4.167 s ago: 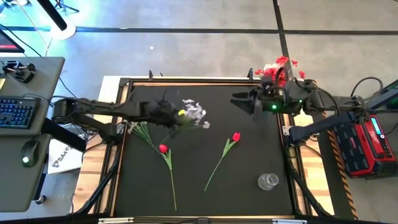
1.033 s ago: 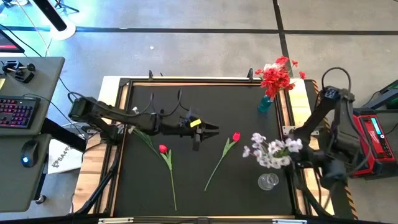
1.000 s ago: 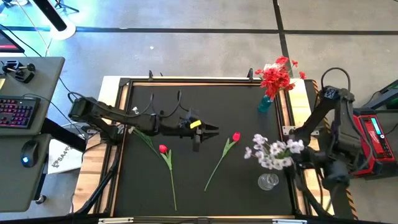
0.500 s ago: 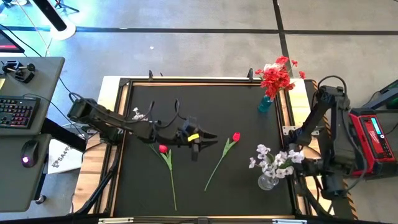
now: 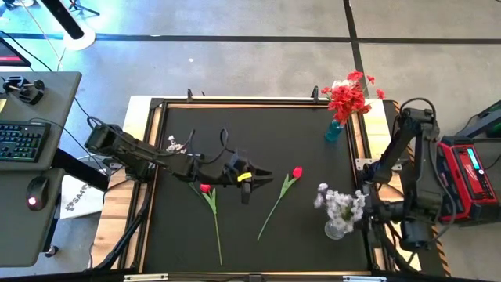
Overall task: Sort flowers into vase by color
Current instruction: Put the right white flowers into the transparent vase, then put the right red flower into the transparent vase
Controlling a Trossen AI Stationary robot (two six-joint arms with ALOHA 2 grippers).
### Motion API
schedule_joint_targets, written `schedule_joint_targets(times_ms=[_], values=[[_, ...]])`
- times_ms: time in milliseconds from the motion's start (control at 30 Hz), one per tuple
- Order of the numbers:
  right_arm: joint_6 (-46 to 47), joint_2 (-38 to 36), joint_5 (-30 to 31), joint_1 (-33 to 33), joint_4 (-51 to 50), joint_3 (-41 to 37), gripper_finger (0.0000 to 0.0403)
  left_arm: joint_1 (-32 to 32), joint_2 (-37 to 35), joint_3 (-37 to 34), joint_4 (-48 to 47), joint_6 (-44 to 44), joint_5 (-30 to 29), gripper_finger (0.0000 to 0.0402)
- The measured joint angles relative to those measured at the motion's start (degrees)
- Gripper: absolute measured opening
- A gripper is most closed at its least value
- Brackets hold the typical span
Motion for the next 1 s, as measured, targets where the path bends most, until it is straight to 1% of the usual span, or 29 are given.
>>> schedule_joint_targets(times_ms=[100,200,333,400,467,567,667,700,767,867,933,1000], values=[[0.0,0.0,-4.0,-0.1,-0.1,2.4,0.0191,-0.2,0.0,0.0,-0.7,0.0,0.0,0.0110],[0.0,0.0,-8.7,-0.1,-0.7,5.7,0.0205,-0.5,0.7,0.0,-1.0,-1.4,-0.1,0.0110],[0.0,0.0,-14.1,-0.1,-0.7,11.4,0.0207,-1.0,3.8,0.0,0.5,-5.3,-0.7,0.0110],[0.0,0.0,-15.9,-0.1,-0.8,14.5,0.0208,-1.3,6.0,0.0,0.7,-6.3,-0.8,0.0110],[0.0,0.0,-16.3,-0.1,-0.6,17.8,0.0208,-1.4,8.6,0.0,1.6,-9.1,-0.7,0.0110],[0.0,0.0,-15.5,-0.1,-0.7,22.5,0.0209,-0.7,12.1,0.0,4.3,-13.8,2.1,0.0110],[-1.8,0.0,-12.1,-0.1,-0.7,26.1,0.0209,0.3,14.8,0.2,4.3,-15.6,5.3,0.0110],[-2.8,0.0,-10.5,-0.1,-0.7,27.1,0.0209,0.5,15.8,0.4,3.7,-15.6,5.5,0.0110],[-5.1,0.0,-7.0,-0.1,-0.6,28.5,0.0209,1.0,17.4,1.2,1.0,-15.2,5.9,0.0110],[-6.5,0.0,-2.7,-0.1,-1.1,29.6,0.0209,2.1,20.1,4.2,-4.0,-15.5,6.1,0.0110],[-6.5,0.0,-0.7,-0.4,-1.3,30.0,0.0209,2.8,22.1,6.9,-8.8,-14.5,6.0,0.0110],[-6.1,0.0,-0.3,-1.3,-1.4,30.1,0.0209,3.4,24.0,9.7,-14.5,-12.7,6.0,0.0110]])
